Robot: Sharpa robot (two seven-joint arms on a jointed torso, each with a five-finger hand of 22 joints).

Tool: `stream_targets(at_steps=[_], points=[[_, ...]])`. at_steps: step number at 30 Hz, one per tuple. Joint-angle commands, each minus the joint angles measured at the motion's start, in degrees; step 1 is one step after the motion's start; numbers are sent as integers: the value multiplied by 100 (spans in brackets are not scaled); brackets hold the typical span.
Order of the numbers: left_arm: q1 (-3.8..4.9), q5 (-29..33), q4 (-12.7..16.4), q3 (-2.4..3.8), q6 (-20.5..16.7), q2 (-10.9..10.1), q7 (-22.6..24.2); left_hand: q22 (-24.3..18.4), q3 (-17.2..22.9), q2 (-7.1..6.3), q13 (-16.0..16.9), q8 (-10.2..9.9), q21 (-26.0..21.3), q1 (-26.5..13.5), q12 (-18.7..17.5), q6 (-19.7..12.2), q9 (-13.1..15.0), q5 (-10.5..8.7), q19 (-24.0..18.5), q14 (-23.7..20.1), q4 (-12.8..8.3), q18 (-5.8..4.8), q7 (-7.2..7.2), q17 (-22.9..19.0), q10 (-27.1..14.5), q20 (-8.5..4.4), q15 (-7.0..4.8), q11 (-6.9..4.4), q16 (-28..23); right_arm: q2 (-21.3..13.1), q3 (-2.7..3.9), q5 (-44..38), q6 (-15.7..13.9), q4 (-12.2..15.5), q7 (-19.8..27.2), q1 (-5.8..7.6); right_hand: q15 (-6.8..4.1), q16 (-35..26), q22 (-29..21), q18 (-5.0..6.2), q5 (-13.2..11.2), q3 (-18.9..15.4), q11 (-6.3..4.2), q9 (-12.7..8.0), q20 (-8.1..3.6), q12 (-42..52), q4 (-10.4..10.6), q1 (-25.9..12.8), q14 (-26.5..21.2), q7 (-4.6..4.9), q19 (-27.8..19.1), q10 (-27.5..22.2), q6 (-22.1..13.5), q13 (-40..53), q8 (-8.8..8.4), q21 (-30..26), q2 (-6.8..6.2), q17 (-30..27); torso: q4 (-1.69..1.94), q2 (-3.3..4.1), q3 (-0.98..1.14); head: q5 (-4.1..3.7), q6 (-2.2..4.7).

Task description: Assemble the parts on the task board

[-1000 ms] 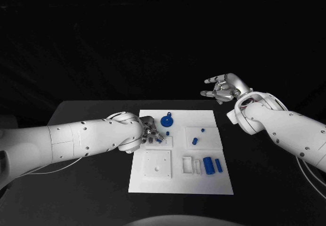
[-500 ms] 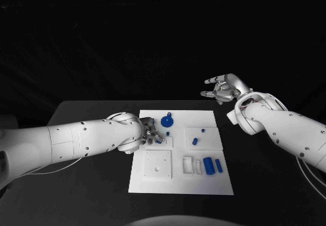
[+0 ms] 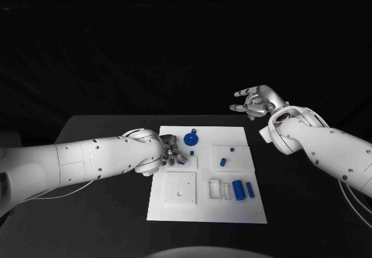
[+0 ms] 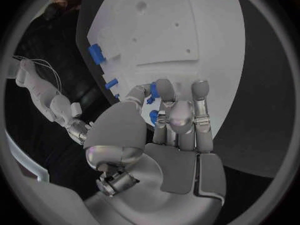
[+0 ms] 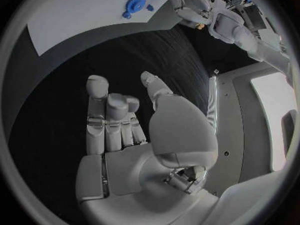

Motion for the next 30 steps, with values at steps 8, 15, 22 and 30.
stream_targets(at_steps=[8,15,22,30], points=[[-25,12,-32,-5,115,58,-54,101,653,31,19,10,-131,79,-41,224,-28,-126,86,26,-617,106,-184,-34,296,2,-6,-179,-38,15,3,-34,80,2,13,0,8,-20,275,71,-6,-13,-7,5,33,-17,-31,-29,-27,0,176,-40,55,-6,7,-32,7,-2,-8,4,6,-6,-17],[-50,23,-60,-5,136,104,-46,161,596,-17,13,24,-197,61,-47,272,-6,-151,116,35,-532,94,-207,-26,322,0,-9,-183,-34,17,3,-34,86,2,11,0,8,-20,275,71,-6,-13,-7,5,33,-17,-31,-29,-27,0,176,-40,55,-6,7,-32,7,-2,-7,2,6,-16,-30],[-69,28,-89,-4,128,135,-40,267,551,-114,11,24,-317,105,-56,300,68,-195,174,45,-335,88,-232,-23,341,3,-14,-193,-37,24,3,-35,87,-2,13,0,8,-20,275,71,-6,-13,-7,5,33,-17,-31,-29,-27,0,176,-40,55,-6,7,-32,7,-2,-5,0,7,-25,-30],[-75,44,-106,-4,125,161,-29,330,268,-284,19,18,-439,156,-45,338,50,-738,229,50,99,63,-281,-27,347,-3,-27,-213,-41,29,3,-35,87,-5,16,-1,8,-28,272,72,5,-11,-6,5,33,-20,-38,-41,-29,1,175,-42,53,-10,7,-47,14,-9,-2,3,2,-42,-44]])
